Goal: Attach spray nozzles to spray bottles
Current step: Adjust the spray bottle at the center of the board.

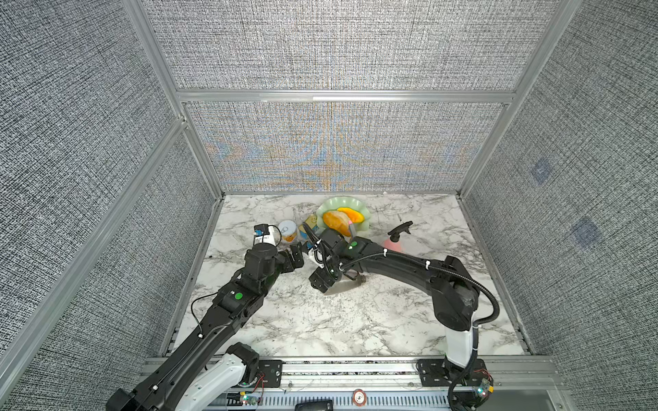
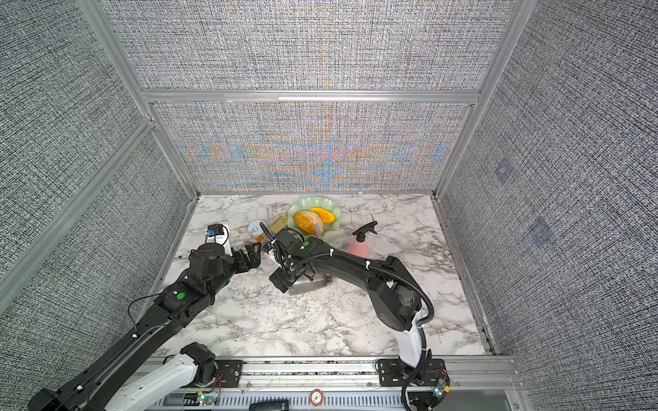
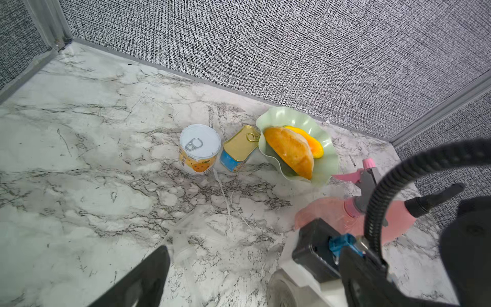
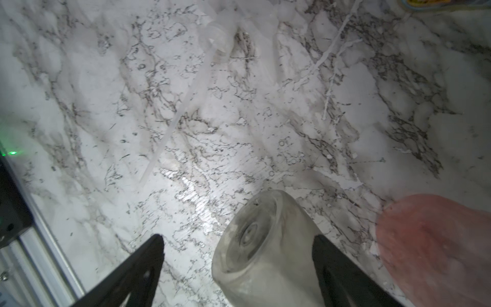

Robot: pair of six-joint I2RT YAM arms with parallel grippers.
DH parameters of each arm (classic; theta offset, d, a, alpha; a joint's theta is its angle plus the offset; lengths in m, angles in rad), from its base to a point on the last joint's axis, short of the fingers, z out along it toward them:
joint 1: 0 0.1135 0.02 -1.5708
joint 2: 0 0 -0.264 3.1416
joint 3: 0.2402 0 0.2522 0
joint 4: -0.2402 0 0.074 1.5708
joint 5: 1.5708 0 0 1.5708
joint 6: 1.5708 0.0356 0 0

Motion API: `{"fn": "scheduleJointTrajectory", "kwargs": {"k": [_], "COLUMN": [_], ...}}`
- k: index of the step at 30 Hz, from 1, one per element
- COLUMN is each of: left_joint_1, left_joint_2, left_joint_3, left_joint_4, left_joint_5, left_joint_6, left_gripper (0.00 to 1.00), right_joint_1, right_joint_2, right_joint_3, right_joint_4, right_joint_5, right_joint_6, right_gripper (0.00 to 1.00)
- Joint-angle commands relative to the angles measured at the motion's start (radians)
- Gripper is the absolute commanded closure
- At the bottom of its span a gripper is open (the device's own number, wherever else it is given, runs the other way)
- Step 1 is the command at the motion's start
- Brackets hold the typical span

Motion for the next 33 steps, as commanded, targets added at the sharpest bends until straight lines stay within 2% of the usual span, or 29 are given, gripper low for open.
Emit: {"fn": "scheduleJointTrajectory", "kwargs": {"k": [1,5,8,13,17,22,26,30,33], "left_joint_1": [0.004,0.004,0.005,0.005,0.005,0.005,0.005,0.005,0.005], "left_joint_2": [0.004,0.003,-0.004,-0.017,-0.015,-0.005,-0.006,-0.006,-0.009], "left_joint_3": [0.003,0.002,-0.005,-0.022,-0.035,-0.049,-0.062,-0.075,-0.089], "left_joint_4": [0.031,0.032,0.033,0.049,0.075,0.105,0.124,0.143,0.151], "left_joint_5": [0.013,0.015,0.019,0.022,0.044,0.077,0.097,0.120,0.135], "left_joint_6": [0.007,0.007,0.006,0.003,0.003,-0.002,-0.013,-0.022,-0.033], "left_gripper": [0.01,0.01,0.01,0.01,0.01,0.01,0.01,0.01,0.01], "right_joint_1": [0.011,0.023,0.042,0.076,0.076,0.046,-0.059,-0.218,-0.275], "right_joint_2": [-0.022,-0.051,-0.097,-0.278,-0.453,-0.622,-0.731,-0.724,-0.657], "right_joint_3": [-0.018,-0.052,-0.072,-0.173,-0.337,-0.512,-0.603,-0.614,-0.601], "right_joint_4": [-0.014,-0.023,-0.048,-0.086,-0.162,-0.171,-0.117,-0.113,-0.112], "right_joint_5": [-0.020,-0.021,0.060,0.366,0.474,0.370,0.225,0.048,-0.040], "right_joint_6": [0.014,0.031,0.095,0.406,0.623,0.745,0.743,0.662,0.602], "right_gripper": [0.10,0.10,0.12,0.11,0.03,0.01,0.01,0.01,0.01]}}
